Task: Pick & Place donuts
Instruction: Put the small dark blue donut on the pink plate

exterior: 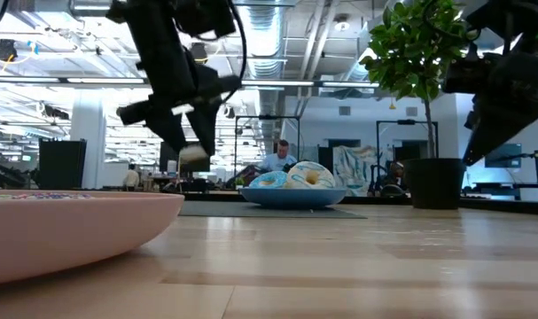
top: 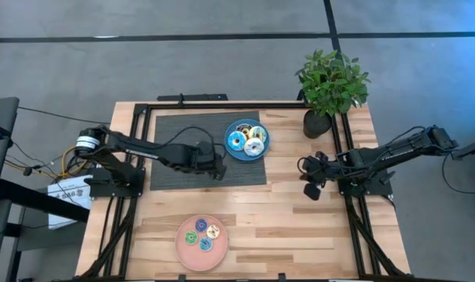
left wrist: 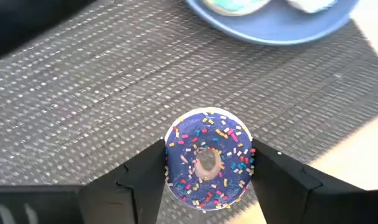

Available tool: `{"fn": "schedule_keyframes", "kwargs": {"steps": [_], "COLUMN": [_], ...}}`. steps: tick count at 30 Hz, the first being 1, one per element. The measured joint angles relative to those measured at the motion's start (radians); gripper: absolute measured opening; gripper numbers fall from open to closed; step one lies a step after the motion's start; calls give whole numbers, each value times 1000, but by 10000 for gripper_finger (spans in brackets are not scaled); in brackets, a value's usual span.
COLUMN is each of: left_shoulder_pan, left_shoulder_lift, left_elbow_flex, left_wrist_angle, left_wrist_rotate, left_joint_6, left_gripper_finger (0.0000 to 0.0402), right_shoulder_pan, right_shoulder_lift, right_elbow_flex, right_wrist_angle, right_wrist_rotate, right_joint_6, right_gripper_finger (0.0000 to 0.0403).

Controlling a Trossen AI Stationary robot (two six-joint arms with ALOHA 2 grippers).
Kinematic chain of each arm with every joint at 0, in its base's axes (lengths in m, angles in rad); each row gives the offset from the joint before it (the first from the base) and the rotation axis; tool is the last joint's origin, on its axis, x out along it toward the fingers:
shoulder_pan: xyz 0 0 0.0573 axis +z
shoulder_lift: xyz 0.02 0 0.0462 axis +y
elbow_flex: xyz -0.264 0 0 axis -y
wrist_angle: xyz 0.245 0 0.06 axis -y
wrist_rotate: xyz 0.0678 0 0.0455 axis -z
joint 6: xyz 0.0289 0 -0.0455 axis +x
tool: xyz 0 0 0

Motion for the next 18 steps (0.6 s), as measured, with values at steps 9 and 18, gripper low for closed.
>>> {"fn": "schedule_keyframes", "kwargs": {"steps": [9,18], "left_shoulder_pan": [-124,-279], "left_shoulder_lift": [-29,-29], "left_elbow_flex": [14,86], "left_wrist_angle": [-9,-107], "left_wrist_rotate": [19,28], "left_joint_6": [-60,-226], "left_gripper_finger": [206,206], "right_shoulder_pan": [0,0], "right_shoulder_lift": [0,0], "right_elbow_flex": [0,0], "right_wrist_angle": [68,180], "right_wrist_rotate": [1,1], "right_joint_6": [0,51], "right_gripper_finger": [1,1]}}
